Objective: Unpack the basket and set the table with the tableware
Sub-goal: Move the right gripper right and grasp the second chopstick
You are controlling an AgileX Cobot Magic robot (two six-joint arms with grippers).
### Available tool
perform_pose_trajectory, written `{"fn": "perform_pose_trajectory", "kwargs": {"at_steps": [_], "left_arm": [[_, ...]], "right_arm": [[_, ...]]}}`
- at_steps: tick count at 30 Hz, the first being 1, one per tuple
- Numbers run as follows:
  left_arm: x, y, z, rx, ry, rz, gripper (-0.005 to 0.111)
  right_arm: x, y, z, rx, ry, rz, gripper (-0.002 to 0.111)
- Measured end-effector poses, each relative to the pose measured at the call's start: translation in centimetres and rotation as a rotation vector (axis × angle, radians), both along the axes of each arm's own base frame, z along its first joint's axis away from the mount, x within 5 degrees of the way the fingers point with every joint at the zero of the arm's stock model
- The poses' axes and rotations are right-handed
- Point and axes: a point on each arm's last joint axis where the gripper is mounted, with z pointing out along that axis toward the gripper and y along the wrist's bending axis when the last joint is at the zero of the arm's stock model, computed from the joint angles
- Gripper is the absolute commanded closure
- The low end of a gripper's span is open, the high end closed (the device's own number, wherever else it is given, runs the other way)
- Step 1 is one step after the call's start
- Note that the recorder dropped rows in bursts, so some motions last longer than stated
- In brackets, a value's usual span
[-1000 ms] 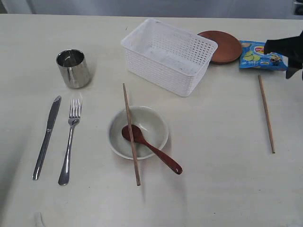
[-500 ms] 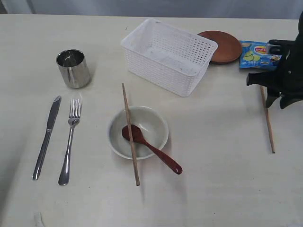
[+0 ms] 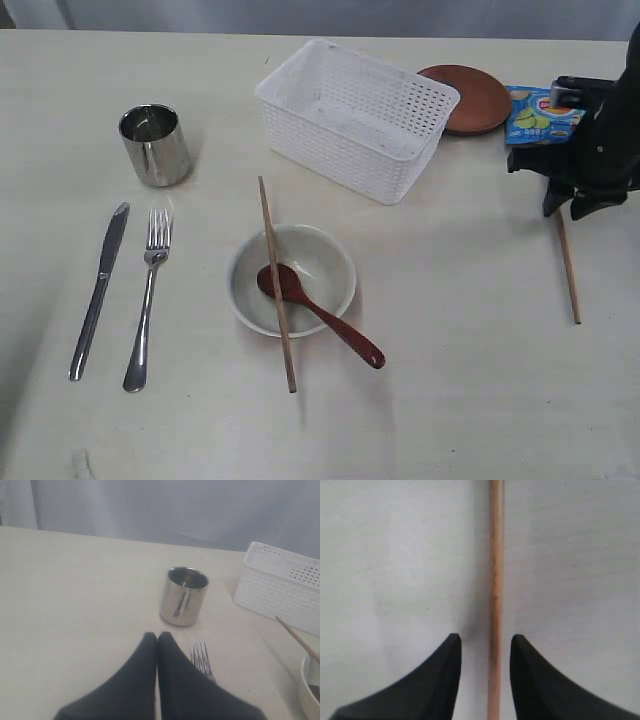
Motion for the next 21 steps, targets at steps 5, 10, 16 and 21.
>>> {"fn": "perform_pose_trajectory", "kwargs": {"at_steps": [5,10,16,21], "left_arm": [[0.0,0.0,0.0,0.0,0.0,0.0,0.107],[0.0,0.0,0.0,0.0,0.0,0.0,0.107],[0.0,0.0,0.0,0.0,0.0,0.0,0.107],[0.0,0.0,0.0,0.0,0.0,0.0,0.107]], "right_arm": [[0.1,0.0,-0.1,0.0,-0.007,0.0,0.075],[0.1,0.0,-1.5,-0.001,0.033,0.002,0.075],[0.2,0.0,-1.6,0.001,0.033,0.001,0.109],[0.3,0.0,-1.6,0.002,0.032,0.001,0.109]]}}
